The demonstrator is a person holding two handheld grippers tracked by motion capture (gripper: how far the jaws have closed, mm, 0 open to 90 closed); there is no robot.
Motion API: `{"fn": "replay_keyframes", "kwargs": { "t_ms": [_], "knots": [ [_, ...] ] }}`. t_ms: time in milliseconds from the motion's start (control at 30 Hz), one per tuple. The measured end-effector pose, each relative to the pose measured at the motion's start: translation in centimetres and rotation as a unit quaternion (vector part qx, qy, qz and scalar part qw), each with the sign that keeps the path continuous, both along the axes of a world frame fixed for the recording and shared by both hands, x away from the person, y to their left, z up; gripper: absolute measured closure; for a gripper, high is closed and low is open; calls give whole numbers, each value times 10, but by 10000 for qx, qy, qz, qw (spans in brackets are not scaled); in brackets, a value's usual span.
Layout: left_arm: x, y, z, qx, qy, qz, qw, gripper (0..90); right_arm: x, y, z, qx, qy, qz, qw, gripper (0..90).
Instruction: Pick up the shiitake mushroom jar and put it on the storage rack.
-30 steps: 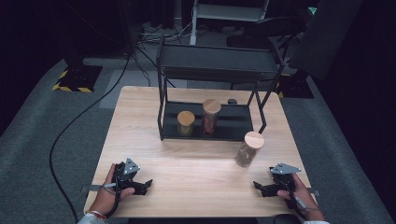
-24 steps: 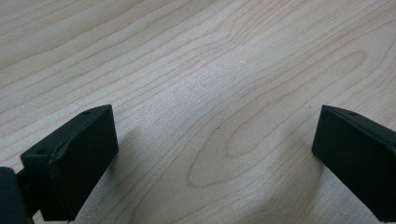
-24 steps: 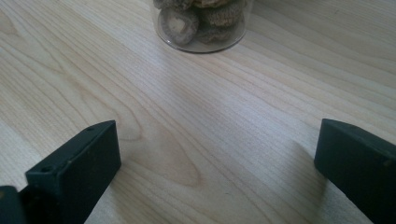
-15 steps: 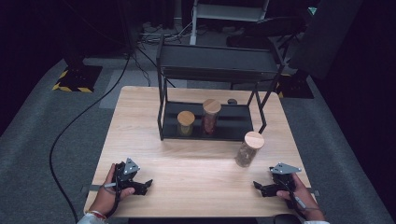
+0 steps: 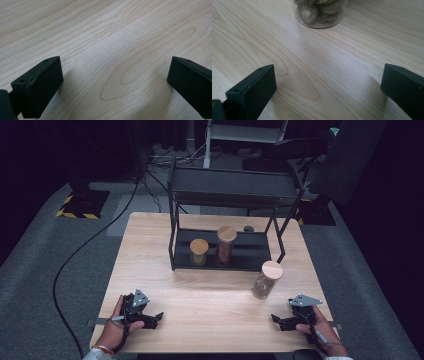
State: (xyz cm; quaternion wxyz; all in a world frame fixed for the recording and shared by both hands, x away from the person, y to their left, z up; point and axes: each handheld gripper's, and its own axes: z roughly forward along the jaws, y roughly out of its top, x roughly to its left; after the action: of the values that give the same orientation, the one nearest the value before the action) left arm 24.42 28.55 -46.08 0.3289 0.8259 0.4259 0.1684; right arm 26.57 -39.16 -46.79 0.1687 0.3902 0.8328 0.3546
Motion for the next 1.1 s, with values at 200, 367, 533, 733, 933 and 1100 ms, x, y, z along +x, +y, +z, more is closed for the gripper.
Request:
{"fn": "replay_keyframes", "kwargs": {
  "t_ms": [200, 367, 533, 733, 933, 1100],
  "knots": [
    [0, 0, 0, 3, -3, 2, 10000, 0, -1, 0, 0, -1, -3, -18, 10000, 1],
    [0, 0, 0, 0, 5, 3, 10000, 0, 0, 0, 0, 0, -1, -17, 10000, 0],
    [0, 0, 0, 1, 3, -3, 10000, 0, -1, 1, 0, -1, -2, -28, 10000, 0],
    [0, 0, 0, 2, 0, 0, 10000, 0, -1, 2, 0, -4, -2, -53, 10000, 0],
    [0, 0, 0, 0, 1, 2, 10000, 0, -2, 3, 0, -12, 2, -84, 10000, 0],
    [0, 0, 0, 1, 1, 0, 10000, 0, -3, 3, 0, -18, -26, -95, 9999, 5]
  ]
}}
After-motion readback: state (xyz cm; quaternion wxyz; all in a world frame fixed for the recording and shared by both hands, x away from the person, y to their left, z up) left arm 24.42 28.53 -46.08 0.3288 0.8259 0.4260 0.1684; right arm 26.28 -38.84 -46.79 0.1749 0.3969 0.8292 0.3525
